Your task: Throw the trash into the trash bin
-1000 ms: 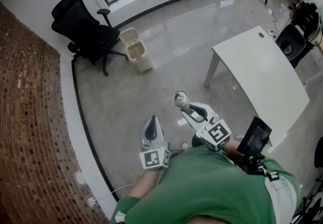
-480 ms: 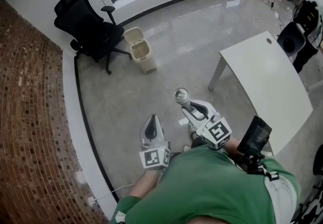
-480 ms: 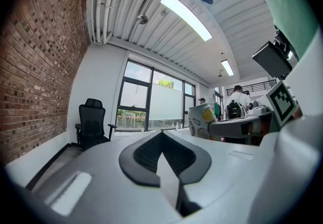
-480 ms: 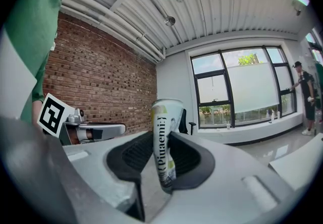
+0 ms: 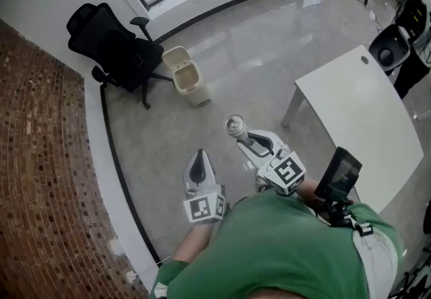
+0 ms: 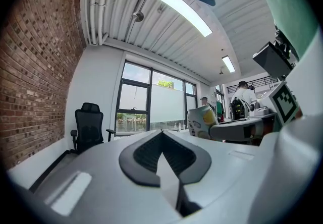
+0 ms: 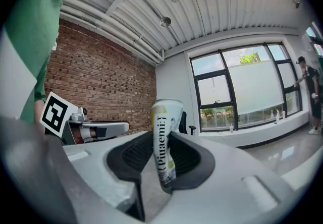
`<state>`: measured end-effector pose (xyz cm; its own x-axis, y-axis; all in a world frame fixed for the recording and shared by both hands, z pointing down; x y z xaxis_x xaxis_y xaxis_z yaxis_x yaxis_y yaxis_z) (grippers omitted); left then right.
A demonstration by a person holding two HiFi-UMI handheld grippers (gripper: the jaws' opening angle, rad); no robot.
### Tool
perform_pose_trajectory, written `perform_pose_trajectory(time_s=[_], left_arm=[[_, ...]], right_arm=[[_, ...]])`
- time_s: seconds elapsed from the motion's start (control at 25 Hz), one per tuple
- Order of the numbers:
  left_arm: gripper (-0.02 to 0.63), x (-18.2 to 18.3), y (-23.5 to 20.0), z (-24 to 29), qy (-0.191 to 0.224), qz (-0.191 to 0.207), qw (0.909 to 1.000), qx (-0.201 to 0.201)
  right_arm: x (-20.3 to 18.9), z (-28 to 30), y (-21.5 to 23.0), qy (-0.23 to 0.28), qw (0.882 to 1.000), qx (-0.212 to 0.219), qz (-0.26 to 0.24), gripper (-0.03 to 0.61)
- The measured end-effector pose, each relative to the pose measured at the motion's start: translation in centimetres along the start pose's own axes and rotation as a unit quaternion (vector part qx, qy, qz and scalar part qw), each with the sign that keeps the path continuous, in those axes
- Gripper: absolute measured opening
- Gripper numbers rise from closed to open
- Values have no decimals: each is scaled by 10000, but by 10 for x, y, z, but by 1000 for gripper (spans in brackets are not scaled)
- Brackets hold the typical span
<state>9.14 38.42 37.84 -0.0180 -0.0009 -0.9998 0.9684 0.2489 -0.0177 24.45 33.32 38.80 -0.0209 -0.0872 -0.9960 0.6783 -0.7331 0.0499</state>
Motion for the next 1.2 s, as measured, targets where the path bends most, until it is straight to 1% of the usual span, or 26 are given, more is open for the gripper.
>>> perform_pose_trajectory(time_s=[0.24, 0.44, 0.56, 0.68, 0.76, 0.92, 1.08, 1.2], left_arm=[[6, -3, -1, 35, -30, 64, 10000, 71], [6, -6, -4, 55, -36, 109, 9997, 201], [6, -9, -7, 64, -159, 94, 9994, 288], [5, -11, -14, 67, -252, 186, 9989, 345], [5, -11, -22, 69, -279, 226, 9985, 404], [6, -12, -47, 74, -264, 164, 9985, 441], [6, -10, -75, 82, -173, 114, 9991, 365], [6, -5, -101, 89, -74, 86, 9997, 226]], right_arm=[[-3, 24, 30, 31, 9999, 134, 7, 109], [-5, 38, 47, 27, 9996, 288, 13, 109], [-7, 48, 51, -19, 9993, 371, 22, 109], [-9, 58, 48, -90, 9989, 454, 53, 109], [-9, 68, 44, -133, 9987, 498, 31, 109], [-6, 89, 38, -208, 9985, 507, -42, 109], [-4, 115, 33, -285, 9988, 389, -85, 109], [3, 138, 25, -284, 9991, 280, -118, 109]])
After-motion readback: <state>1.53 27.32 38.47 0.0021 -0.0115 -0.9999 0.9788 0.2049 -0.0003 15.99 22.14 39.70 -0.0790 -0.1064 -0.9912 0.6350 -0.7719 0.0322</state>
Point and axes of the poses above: the fingertips, and each gripper's own axes: z forward along the fingers, y to its right, x out of its top, the point moved 4 cm from there along -z, backward along the fingers, and after that the axes turned 10 degrees about -x, right-handed, at the moved point
